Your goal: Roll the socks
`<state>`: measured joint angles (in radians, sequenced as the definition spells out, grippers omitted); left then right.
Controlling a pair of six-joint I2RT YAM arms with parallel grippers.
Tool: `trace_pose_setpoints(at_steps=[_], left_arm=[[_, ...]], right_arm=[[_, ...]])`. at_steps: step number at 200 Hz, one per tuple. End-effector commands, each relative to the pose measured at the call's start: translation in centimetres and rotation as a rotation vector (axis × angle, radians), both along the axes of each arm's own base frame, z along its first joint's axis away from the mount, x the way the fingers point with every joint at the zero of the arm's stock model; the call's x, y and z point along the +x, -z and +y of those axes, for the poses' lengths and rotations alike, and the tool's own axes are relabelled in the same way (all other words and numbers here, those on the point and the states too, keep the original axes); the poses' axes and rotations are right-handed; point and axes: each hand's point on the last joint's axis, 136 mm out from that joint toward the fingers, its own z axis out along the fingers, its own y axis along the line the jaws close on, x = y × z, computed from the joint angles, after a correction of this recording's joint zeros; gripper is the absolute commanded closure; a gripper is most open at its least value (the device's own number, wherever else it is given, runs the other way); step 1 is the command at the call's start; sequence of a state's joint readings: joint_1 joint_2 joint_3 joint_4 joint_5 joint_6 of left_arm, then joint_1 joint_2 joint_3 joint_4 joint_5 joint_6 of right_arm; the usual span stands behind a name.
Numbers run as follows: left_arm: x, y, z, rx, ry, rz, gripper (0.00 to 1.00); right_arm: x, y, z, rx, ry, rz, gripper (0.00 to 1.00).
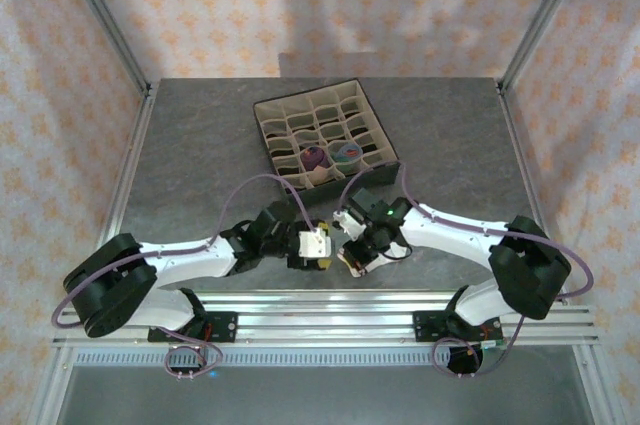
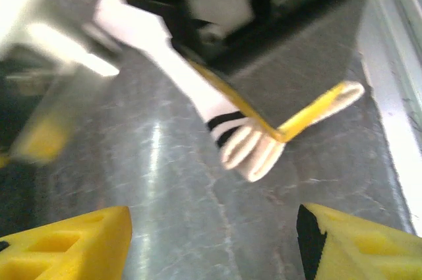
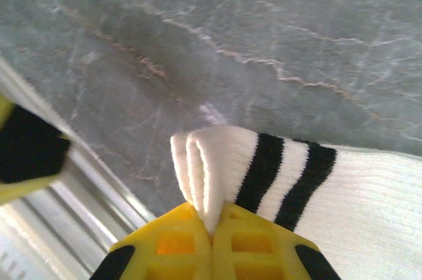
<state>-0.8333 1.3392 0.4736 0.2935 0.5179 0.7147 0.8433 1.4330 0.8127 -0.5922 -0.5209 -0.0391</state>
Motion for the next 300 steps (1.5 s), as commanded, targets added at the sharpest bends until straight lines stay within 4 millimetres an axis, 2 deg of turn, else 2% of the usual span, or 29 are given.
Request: trace_pose_setpoints(at_steps=[1,29,114,160,180,203,211,215,220,230,237,260,270,300], left_arm=[[0.0,0.4,-0.7,0.008,0.034,-0.073,0.32],[-0.1,0.5,-1.7,-0.006,0.054,-0.078,0.34],[-0.3,0.2,-3.8,-0.065,0.081,-0.074,0.54],[-0.2,-0.4,-4.2,-0.096,0.069,-0.084,0.56],[-0.3,-0.6,-4.2,-0.104,0.067,-0.086,0.66],[-0.2,-0.7,-4.3,-0.107,0.067,-0.083,0.86],[-0.3,-0.6,-4.3,-0.106,0.069,-0.081,0.96],[-0.3,-0.5,-4.3,-0.105,0.069,-0.08,1.0],[-0.4,-0.4,-4.2,-0.101,0.069,-0.079,1.0],[-0.3,-0.2,-4.1,-0.088,0.063,-0.08,1.0],[-0.3,0.2,-3.9,-0.072,0.058,-0.08,1.0],[0.1,1.4,-3.3,-0.024,0.024,-0.079,1.0],[0.3,1.9,-3.0,-0.004,0.015,-0.075,1.0],[0.5,2.9,-2.9,0.026,-0.005,-0.054,1.0]], right_arm=[[-0.9,-2.0,0.9,0.097,-0.082,0.021,1.0],[-1.1,-2.4,0.9,0.122,-0.087,0.035,1.0],[-0.4,-2.4,0.2,0.141,-0.043,0.06,1.0],[-0.3,-2.2,0.3,0.144,-0.04,0.076,1.0],[-0.2,-2.2,0.3,0.145,-0.039,0.08,1.0],[0.2,-2.1,0.1,0.14,-0.023,0.079,1.0],[0.4,-2.2,0.0,0.139,-0.009,0.073,1.0],[0.6,-2.2,-0.1,0.136,0.002,0.069,0.97],[0.9,-2.2,-0.2,0.132,0.012,0.063,0.9],[1.9,-2.4,-0.7,0.104,0.06,0.026,0.68],[2.8,-2.7,-1.1,0.086,0.108,-0.008,0.62],[5.8,-4.8,-2.6,0.087,0.289,-0.094,0.52],[7.1,-5.4,-4.0,0.073,0.391,-0.123,0.49],[8.3,-4.3,-8.2,-0.059,0.574,-0.145,0.44]])
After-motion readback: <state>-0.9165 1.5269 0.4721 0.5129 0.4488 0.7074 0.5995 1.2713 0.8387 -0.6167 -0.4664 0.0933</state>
